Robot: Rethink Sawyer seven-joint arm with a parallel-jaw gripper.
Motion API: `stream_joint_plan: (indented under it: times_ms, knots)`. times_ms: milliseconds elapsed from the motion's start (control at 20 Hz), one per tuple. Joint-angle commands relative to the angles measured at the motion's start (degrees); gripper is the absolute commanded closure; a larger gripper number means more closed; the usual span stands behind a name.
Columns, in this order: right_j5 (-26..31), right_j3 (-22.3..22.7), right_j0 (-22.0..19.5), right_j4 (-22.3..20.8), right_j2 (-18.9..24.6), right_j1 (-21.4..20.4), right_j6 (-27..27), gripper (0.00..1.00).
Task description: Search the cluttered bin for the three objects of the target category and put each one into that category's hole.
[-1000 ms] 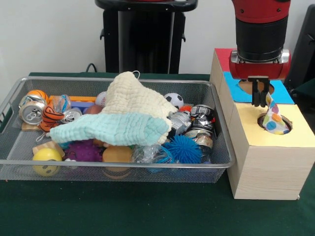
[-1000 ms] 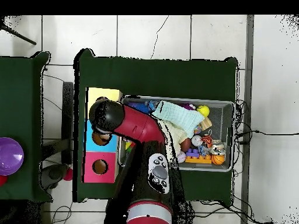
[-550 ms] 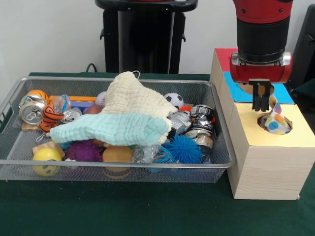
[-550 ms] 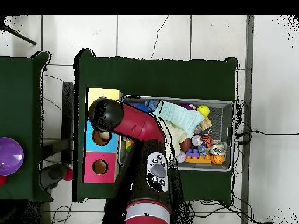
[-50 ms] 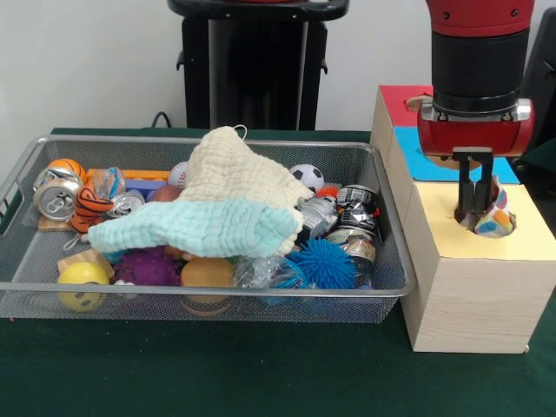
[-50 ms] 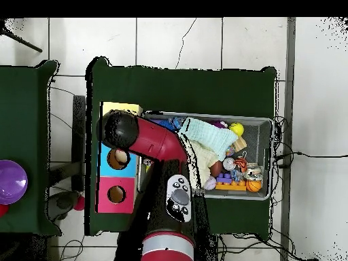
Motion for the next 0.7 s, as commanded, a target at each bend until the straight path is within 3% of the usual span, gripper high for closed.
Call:
stream_joint_plan:
  times_ms: [50, 350, 700]
  knots:
    - [-2.8, 0.7, -1.2, 2.9, 3.8, 2.7, 14.5, 1.00]
    - [1.5, -1.3, 0.2, 1.0, 1.0, 4.3, 14.3, 1.00]
    - [5.0, -4.8, 1.3, -0.7, -1.8, 9.7, 14.1, 1.00]
